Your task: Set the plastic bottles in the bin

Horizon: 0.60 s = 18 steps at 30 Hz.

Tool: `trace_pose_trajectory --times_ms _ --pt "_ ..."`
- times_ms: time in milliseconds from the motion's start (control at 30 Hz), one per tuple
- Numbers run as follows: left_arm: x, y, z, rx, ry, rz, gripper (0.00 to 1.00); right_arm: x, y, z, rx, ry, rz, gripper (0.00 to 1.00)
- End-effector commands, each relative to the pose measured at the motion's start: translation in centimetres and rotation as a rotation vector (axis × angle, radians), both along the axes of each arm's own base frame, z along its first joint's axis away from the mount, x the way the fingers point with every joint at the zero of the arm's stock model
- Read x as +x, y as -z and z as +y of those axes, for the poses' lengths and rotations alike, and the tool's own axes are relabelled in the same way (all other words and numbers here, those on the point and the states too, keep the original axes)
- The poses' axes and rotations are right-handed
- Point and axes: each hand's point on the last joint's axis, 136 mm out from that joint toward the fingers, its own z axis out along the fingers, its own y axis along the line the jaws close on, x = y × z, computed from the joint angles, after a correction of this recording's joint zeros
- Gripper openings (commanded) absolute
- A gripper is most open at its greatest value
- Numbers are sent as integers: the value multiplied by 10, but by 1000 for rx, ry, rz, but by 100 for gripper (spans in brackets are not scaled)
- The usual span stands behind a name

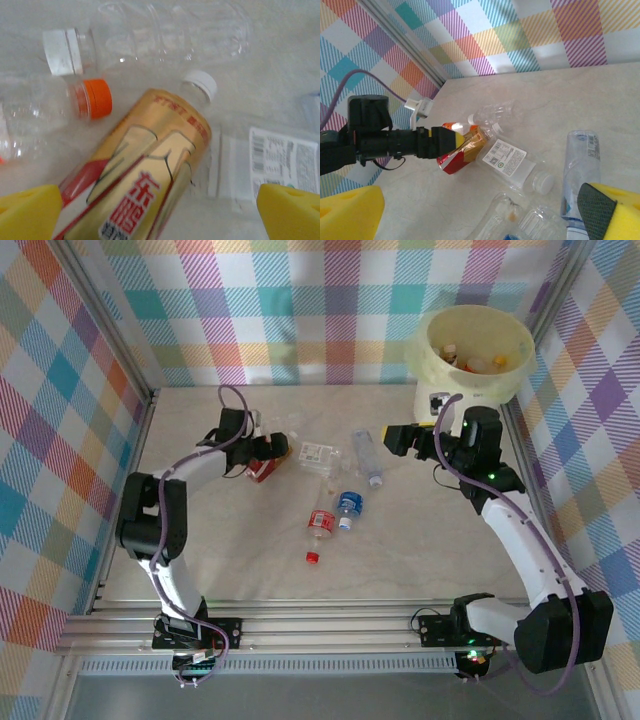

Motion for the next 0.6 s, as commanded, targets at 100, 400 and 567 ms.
trace_pose_trajectory --times_ms 100,400,567 --pt "-32 -14 -6 32 41 -8 100 4 5 7 46 -22 43 100" --pt "-38 -26 12 187 -10 -30 100 3 6 8 48 -23 49 100" --pt "-26 -11 20 281 -15 29 100 2 6 7 48 -23 52 100"
